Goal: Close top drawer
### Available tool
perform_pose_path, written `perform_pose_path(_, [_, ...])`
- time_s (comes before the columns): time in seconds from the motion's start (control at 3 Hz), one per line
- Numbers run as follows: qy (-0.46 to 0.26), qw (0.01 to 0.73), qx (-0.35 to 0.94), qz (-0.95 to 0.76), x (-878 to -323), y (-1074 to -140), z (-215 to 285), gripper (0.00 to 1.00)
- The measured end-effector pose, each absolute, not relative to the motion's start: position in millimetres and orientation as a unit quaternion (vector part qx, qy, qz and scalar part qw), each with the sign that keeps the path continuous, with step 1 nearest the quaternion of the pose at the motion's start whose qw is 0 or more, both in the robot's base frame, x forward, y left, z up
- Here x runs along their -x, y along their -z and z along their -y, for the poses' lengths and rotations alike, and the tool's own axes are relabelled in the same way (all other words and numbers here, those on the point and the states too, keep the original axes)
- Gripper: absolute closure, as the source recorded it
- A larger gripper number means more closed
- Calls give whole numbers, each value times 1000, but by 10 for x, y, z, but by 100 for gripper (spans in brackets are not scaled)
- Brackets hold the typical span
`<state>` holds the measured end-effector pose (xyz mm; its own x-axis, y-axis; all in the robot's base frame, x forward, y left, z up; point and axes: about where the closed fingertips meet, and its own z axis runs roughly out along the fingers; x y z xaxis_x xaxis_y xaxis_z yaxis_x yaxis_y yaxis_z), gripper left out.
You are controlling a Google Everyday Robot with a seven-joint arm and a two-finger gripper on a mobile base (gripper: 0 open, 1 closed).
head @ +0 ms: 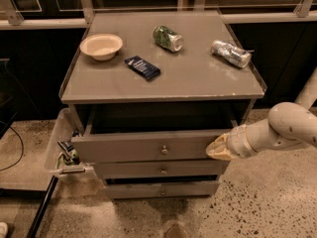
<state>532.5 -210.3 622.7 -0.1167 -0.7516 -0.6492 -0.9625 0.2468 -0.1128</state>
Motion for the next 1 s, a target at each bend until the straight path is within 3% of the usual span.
perform_pose_path(1.0, [-170, 308, 590, -727, -5346, -6237, 2100, 14])
